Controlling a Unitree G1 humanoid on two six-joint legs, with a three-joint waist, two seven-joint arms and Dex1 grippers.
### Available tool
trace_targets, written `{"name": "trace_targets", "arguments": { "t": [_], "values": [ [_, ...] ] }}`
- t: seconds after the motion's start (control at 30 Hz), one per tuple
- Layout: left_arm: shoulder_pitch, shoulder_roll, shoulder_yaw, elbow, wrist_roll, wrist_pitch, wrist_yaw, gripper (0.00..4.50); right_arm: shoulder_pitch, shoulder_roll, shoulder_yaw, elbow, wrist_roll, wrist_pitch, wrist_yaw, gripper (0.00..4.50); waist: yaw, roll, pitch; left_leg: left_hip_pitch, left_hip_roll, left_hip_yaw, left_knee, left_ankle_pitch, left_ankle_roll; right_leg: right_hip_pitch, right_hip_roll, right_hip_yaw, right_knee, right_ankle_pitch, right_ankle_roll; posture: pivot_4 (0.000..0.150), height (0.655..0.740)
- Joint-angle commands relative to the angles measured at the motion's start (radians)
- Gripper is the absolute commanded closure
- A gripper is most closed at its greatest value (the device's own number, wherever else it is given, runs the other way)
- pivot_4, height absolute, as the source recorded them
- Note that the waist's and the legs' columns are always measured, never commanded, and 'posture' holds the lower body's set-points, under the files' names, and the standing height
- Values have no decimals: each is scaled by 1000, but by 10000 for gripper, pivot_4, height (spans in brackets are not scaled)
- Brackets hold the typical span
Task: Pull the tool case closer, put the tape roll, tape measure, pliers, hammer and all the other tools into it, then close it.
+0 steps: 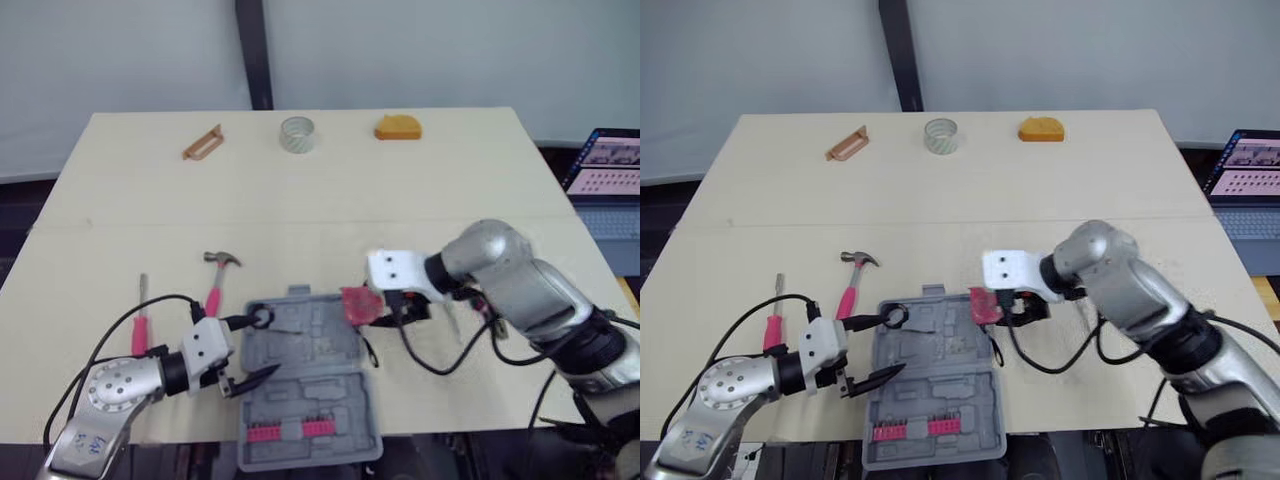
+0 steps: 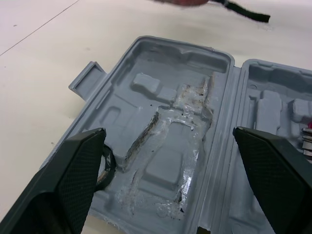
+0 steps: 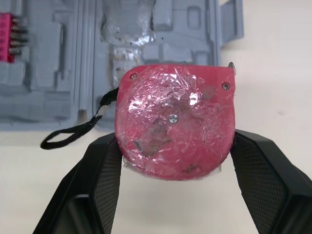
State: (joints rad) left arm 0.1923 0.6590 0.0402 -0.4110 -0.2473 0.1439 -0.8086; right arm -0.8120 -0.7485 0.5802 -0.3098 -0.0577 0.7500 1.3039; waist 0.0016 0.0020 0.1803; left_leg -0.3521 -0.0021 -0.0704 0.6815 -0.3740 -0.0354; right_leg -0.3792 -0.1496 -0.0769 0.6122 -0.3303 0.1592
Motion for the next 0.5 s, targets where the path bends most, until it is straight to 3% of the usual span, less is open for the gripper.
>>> {"name": "trace_targets", "arguments": {
  "t": [0.03, 0.5],
  "values": [
    [-10, -8, 1, 2, 6, -36, 4, 0, -38, 31, 75, 20, -86, 47, -50, 16377, -1, 0, 0, 0, 0, 0, 0, 0, 0, 0, 0, 0, 0, 0, 0, 1500, 7400],
    [-29, -19, -34, 1, 12, -33, 1, 0, -86, 138, 213, 68, -205, 70, -89, 16377, -6, 0, 0, -1, 0, 1, 0, 0, 0, -5, 0, 1, 4, 0, 0, 1500, 7400]
  ]
}}
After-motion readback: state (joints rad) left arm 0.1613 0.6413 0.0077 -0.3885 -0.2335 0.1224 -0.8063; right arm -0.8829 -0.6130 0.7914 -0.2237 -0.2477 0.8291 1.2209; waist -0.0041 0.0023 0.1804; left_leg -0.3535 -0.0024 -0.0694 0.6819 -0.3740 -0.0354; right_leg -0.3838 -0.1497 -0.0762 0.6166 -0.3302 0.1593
